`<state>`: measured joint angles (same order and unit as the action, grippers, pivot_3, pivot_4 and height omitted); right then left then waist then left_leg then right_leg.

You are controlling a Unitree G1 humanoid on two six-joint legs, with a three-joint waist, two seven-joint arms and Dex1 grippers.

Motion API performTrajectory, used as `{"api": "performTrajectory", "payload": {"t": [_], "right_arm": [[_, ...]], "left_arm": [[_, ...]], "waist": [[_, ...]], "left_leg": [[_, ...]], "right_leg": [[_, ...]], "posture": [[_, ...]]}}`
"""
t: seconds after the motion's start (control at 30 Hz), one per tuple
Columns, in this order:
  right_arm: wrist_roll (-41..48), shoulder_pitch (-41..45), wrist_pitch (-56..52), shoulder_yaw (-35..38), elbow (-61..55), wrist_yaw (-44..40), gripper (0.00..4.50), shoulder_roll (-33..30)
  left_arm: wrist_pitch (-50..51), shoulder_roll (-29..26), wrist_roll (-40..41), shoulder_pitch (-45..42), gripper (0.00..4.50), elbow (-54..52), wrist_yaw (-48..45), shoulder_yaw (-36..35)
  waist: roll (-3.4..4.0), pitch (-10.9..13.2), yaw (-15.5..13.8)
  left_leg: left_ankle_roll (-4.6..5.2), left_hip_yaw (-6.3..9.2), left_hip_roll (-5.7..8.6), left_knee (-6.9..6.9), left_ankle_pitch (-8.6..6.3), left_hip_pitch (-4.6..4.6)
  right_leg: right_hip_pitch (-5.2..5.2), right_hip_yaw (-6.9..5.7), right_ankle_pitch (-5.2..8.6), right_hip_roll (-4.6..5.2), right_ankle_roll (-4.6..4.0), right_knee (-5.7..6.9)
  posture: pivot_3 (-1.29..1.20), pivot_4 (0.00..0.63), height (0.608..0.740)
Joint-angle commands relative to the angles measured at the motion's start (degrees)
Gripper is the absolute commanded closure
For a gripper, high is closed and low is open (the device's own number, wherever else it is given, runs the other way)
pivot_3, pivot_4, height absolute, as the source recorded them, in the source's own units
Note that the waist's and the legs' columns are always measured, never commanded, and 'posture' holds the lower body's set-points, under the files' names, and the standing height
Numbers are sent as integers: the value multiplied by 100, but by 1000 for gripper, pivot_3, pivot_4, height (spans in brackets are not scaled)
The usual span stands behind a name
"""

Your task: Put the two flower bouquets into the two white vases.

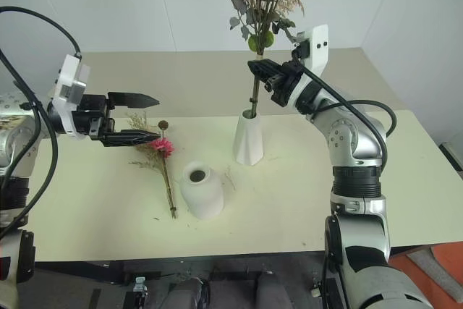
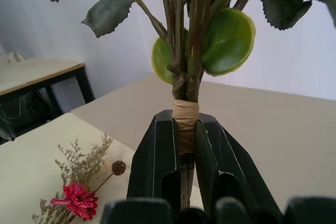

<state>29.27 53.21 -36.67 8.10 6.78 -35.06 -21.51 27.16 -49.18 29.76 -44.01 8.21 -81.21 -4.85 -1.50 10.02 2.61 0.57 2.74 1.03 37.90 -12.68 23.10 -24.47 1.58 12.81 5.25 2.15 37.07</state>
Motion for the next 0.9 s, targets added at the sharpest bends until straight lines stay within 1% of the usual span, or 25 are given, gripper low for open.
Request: {"api": "performTrajectory", "payload": {"t": [0.03, 0.33, 0.67, 0.9], "right_arm": [[-76, 25, 285, -36, -123, -102, 4276, -43], [-331, -286, 597, -313, -226, -148, 4276, 41], [-391, -546, 647, -377, -557, -96, 4276, 53], [-395, -547, 757, -307, -562, 19, 4276, 76]], "left_arm": [[20, -107, 125, -6, 0, -186, 16, -184], [24, -110, 116, 62, 0, -237, 50, -241], [1, -114, 99, 85, 0, -235, 65, -240], [-49, -40, 69, 31, 0, -171, 74, -184]], "waist": [[0, 0, -2], [0, 0, 1], [0, 0, -1], [0, 0, -3]], "left_leg": [[0, 0, 0, 0, 0, 0], [0, 0, -1, 0, 0, -3], [0, 1, -1, 0, 0, -11], [0, 1, -1, 0, 0, -8]], "right_leg": [[0, 0, 0, 0, 0, 0], [1, 0, 0, -2, 0, 1], [9, 0, 0, -1, 0, 1], [7, 0, 0, -1, 0, 0]], "posture": [[0, 150, 740], [0, 150, 740], [0, 150, 740], [0, 150, 740]]}}
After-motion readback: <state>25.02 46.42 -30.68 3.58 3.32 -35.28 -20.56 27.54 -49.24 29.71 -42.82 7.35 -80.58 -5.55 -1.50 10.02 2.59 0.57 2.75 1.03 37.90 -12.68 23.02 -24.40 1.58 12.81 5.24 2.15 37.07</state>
